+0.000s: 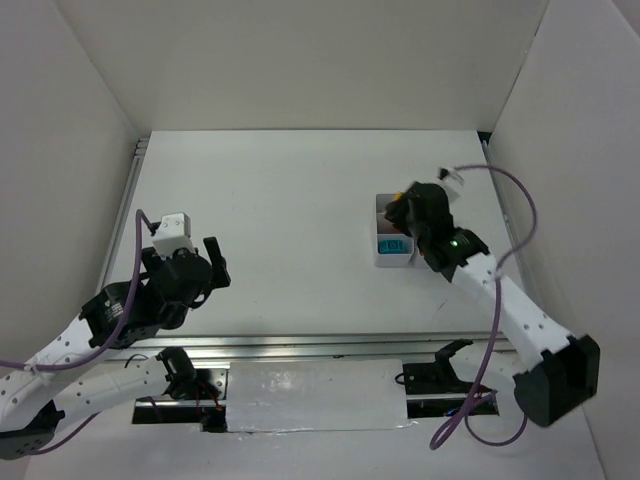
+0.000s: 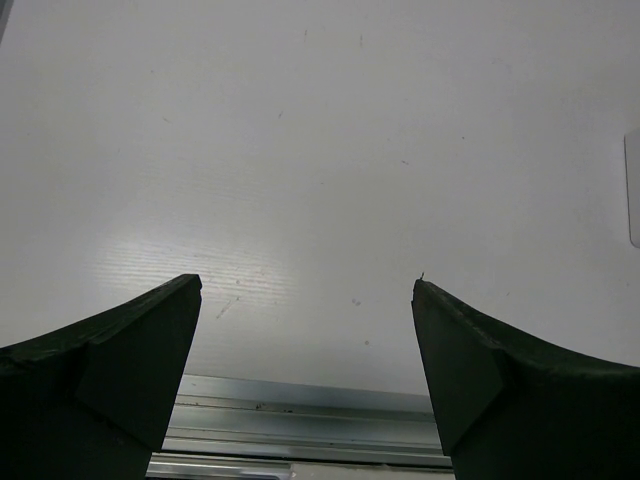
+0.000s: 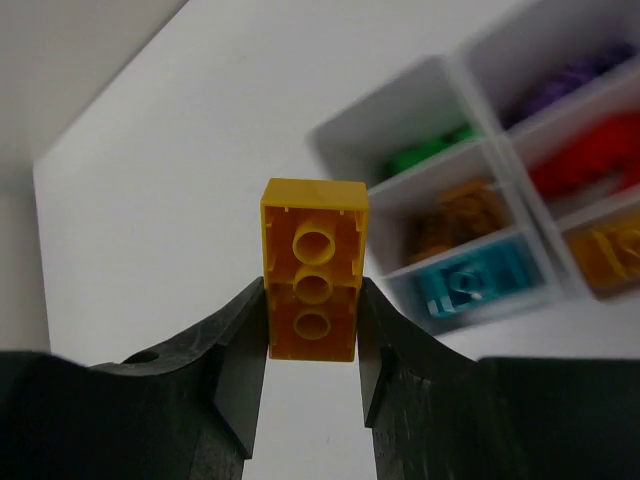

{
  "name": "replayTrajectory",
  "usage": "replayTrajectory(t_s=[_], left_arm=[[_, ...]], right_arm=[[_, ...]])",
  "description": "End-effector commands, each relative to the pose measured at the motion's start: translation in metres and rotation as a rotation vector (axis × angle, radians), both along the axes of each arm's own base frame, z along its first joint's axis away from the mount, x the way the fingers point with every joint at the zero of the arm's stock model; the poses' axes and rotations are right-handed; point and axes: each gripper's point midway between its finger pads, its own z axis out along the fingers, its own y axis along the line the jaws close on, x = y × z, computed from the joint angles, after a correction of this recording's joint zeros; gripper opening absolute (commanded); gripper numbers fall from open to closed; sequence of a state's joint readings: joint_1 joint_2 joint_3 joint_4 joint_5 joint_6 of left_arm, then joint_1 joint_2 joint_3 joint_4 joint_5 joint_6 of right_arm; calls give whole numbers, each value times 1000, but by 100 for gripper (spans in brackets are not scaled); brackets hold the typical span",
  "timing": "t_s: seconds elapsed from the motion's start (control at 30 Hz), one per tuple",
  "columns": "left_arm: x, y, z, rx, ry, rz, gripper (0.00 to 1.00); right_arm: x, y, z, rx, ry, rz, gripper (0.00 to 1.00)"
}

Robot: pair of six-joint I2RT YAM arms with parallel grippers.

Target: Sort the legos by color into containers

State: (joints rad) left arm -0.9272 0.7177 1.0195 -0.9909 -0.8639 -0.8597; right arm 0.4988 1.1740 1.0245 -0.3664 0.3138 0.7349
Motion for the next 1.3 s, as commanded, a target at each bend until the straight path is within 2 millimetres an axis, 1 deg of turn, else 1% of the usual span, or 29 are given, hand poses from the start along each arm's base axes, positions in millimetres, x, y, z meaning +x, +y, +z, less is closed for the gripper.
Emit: replayTrajectory(t_s=[0.0, 0.03, 0.07, 0.1, 0.13, 0.2, 0.23, 0.27, 0.3, 0.33, 0.37, 0.4, 0.53, 0.57, 0.63, 0.7, 0.77, 0.8, 0.87, 0.9, 0.93, 0.97, 1.0, 1.07, 1.1, 1.17, 1.27], left_arm=[[4, -1, 8, -3, -16, 4, 99], [4, -1, 8, -3, -17, 3, 99], [4, -3, 10, -17, -21, -5, 99], [4, -4, 9, -12, -22, -15, 99], [5, -5, 9, -13, -21, -18, 99], [4, -8, 9, -16, -19, -36, 99], [4, -8, 9, -18, -19, -37, 99], [4, -8, 9, -18, -19, -39, 99], [4, -8, 9, -20, -19, -38, 99], [4, -8, 9, -19, -18, -38, 99], [4, -8, 8, -18, -17, -40, 99], [4, -9, 9, -23, -21, -44, 99], [4, -11, 8, -21, -17, -56, 99], [4, -11, 8, -19, -17, -61, 99], [4, -15, 7, -22, -15, -80, 99], [5, -17, 6, -15, -11, -95, 98], [4, -20, 6, -17, -8, -109, 98], [5, -20, 6, -16, -8, -110, 98], [5, -21, 7, -17, -8, -116, 98], [4, -21, 6, -16, -8, -118, 97], [4, -22, 6, -17, -6, -124, 98], [4, -23, 7, -23, -11, -128, 97], [4, -24, 6, -21, -10, -133, 97], [4, -25, 7, -28, -14, -143, 97], [4, -25, 7, -26, -14, -146, 97], [4, -26, 6, -24, -10, -149, 97], [4, -27, 6, -24, -10, -154, 97]], right_arm=[[-19, -80, -33, 252, 6, -493, 0], [-28, -99, -20, 294, -64, -562, 0], [-34, -111, -32, 307, -54, -611, 0], [-35, -129, -32, 317, -66, -663, 0], [-36, -134, -31, 318, -67, -675, 0], [-39, -148, -39, 302, -22, -734, 0], [-40, -161, -50, 273, 22, -804, 0], [-38, -165, -45, 307, 25, -856, 0], [-46, -170, -57, 279, 89, -893, 0], [-45, -172, -66, 281, 128, -933, 0], [-46, -170, -68, 285, 152, -942, 0], [-44, -167, -77, 296, 185, -947, 0], [-41, -160, -92, 336, 216, -943, 0], [-37, -156, -91, 358, 204, -926, 0], [-39, -156, -94, 371, 204, -930, 0], [-39, -157, -97, 373, 190, -926, 4], [-35, -157, -97, 375, 173, -918, 9], [-35, -157, -99, 367, 179, -919, 9], [-33, -157, -101, 359, 188, -922, 15], [-33, -157, -104, 351, 198, -925, 15], [-30, -157, -103, 354, 192, -924, 21], [-28, -156, -104, 351, 190, -915, 23], [-27, -155, -106, 344, 196, -909, 23], [-21, -154, -106, 351, 181, -895, 24], [-21, -154, -108, 350, 180, -896, 24], [-20, -155, -111, 341, 188, -902, 28], [-17, -155, -111, 331, 193, -902, 29]])
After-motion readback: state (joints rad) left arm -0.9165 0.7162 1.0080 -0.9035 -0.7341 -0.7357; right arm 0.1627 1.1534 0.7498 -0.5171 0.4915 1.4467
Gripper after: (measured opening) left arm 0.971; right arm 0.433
